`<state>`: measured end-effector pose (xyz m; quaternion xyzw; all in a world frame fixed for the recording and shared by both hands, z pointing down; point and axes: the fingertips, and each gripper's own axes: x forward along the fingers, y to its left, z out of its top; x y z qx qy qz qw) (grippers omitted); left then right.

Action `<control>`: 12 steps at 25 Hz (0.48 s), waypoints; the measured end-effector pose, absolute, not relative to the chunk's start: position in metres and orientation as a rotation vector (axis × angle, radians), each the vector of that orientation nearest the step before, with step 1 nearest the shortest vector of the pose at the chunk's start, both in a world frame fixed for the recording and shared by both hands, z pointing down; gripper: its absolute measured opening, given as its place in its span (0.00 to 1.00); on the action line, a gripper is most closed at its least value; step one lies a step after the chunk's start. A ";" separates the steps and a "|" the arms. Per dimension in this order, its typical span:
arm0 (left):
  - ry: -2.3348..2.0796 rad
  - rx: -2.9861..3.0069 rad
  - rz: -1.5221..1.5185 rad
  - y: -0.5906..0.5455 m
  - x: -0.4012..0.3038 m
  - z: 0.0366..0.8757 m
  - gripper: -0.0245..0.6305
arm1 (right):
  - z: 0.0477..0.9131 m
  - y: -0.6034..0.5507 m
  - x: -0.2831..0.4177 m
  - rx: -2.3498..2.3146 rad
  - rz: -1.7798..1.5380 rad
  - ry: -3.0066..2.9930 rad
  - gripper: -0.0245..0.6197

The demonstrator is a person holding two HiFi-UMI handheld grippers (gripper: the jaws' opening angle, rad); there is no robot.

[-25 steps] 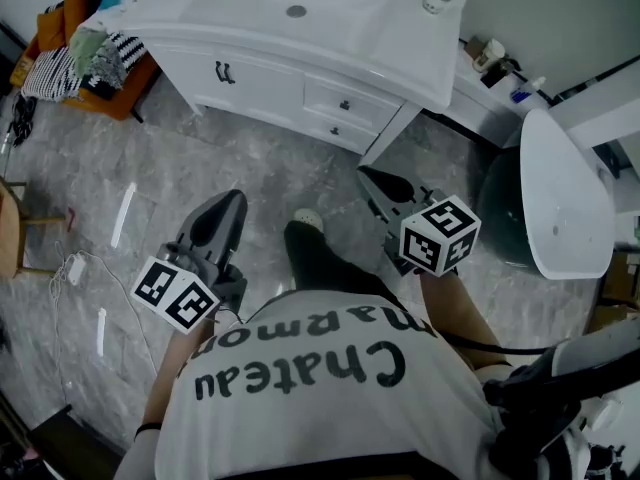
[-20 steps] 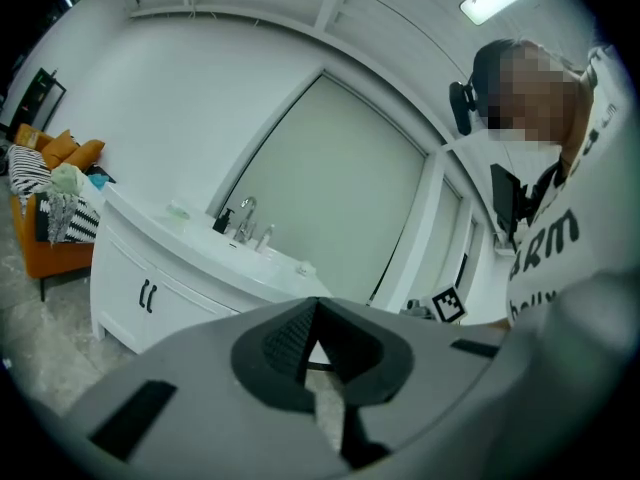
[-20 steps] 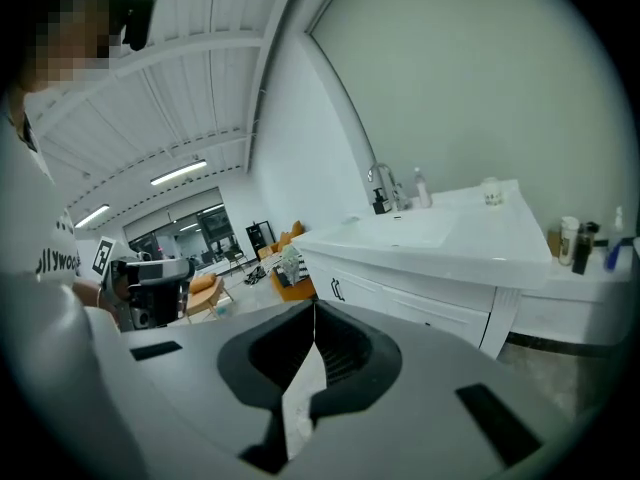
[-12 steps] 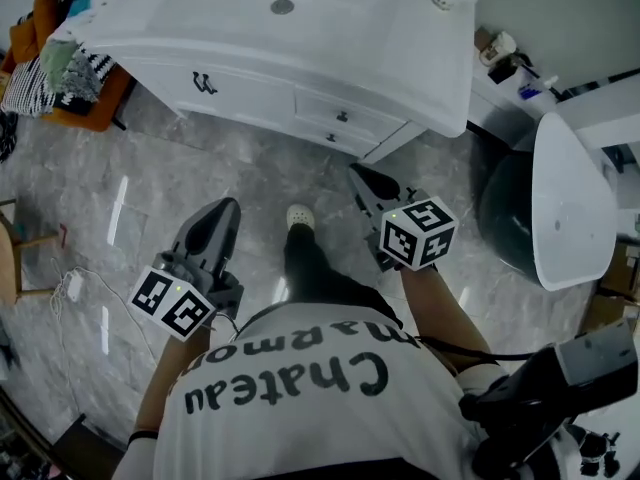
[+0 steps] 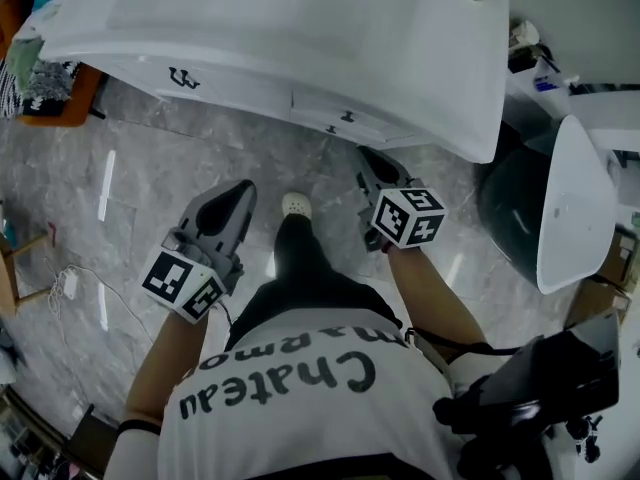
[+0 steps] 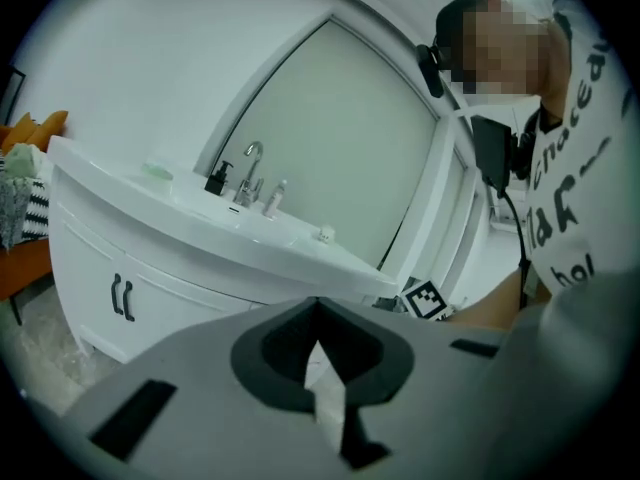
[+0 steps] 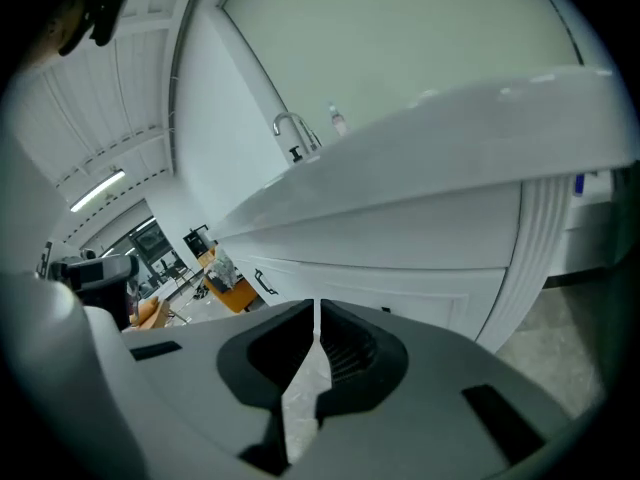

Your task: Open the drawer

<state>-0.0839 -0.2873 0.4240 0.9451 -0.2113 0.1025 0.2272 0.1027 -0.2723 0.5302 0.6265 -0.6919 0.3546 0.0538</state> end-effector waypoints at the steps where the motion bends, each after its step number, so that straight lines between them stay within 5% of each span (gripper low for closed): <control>1: -0.579 2.596 0.289 -0.292 -0.081 0.429 0.05 | 0.540 -0.275 0.106 1.904 1.095 -2.073 0.06; 12: -0.492 2.580 0.336 -0.324 -0.062 0.462 0.05 | 0.615 -0.297 0.113 1.844 1.213 -1.866 0.16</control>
